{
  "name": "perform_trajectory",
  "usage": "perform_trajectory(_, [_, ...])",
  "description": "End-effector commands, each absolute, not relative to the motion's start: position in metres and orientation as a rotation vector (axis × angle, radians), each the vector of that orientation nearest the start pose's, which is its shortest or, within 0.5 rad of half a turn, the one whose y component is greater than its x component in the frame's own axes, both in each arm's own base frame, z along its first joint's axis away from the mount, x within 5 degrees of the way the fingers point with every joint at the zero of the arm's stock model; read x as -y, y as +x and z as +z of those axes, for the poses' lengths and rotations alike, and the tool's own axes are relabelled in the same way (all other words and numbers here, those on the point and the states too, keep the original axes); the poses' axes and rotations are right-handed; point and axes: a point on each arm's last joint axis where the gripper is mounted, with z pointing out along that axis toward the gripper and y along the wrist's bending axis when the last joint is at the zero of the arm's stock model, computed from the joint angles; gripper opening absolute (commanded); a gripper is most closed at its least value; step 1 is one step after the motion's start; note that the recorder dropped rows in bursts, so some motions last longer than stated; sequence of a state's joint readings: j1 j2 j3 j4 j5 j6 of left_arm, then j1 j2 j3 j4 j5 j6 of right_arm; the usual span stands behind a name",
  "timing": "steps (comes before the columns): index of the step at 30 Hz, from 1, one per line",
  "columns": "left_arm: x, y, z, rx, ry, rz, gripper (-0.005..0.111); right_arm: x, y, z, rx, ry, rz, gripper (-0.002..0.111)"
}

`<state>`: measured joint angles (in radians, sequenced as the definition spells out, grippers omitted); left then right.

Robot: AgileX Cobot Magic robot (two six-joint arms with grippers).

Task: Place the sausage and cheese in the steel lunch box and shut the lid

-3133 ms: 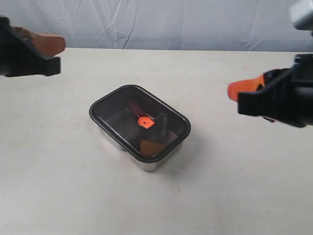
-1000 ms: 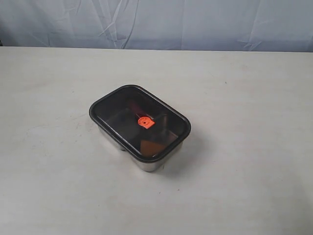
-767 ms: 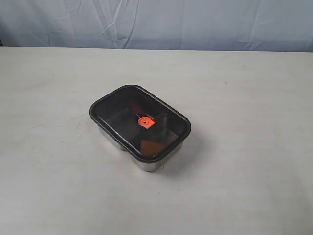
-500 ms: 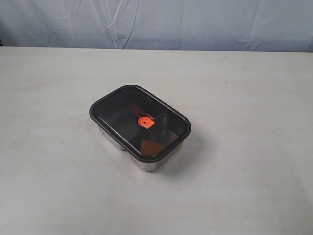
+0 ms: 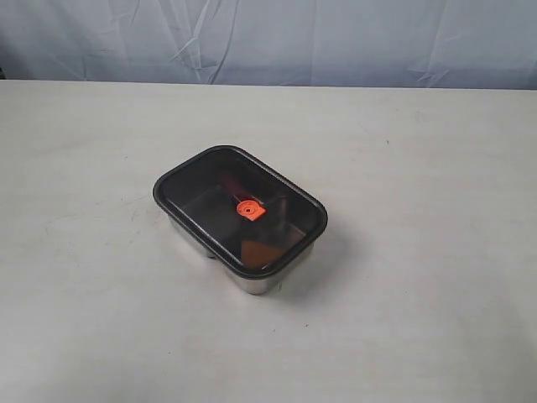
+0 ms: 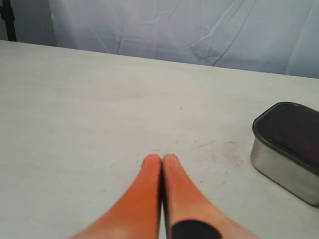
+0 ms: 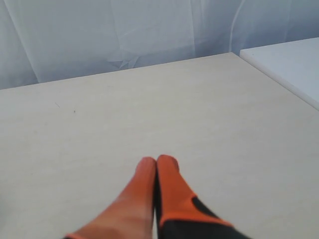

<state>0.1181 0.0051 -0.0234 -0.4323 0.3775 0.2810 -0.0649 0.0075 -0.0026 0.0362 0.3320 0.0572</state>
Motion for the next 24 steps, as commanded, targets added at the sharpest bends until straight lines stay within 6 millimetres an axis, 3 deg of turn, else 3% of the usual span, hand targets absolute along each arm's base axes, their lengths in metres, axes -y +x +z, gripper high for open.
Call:
perform_trajectory(1, [0.0054,0.0547,0.1863,-1.776,-0.152,-0.141,0.0,0.0027,0.0538,0.1835,-1.807,0.133,0.021,-0.001])
perform_trajectory(10, [0.0008,0.0556,0.1916,-1.703,-0.277,-0.182,0.0,0.0027,0.0538,0.1835,-1.807,0.133,0.021,-0.001])
perform_trajectory(24, [-0.001,0.0555,0.1915,-1.707,-0.244,-0.123,0.0,0.0028,0.0539,0.1839,-1.803,0.132,0.021,-0.001])
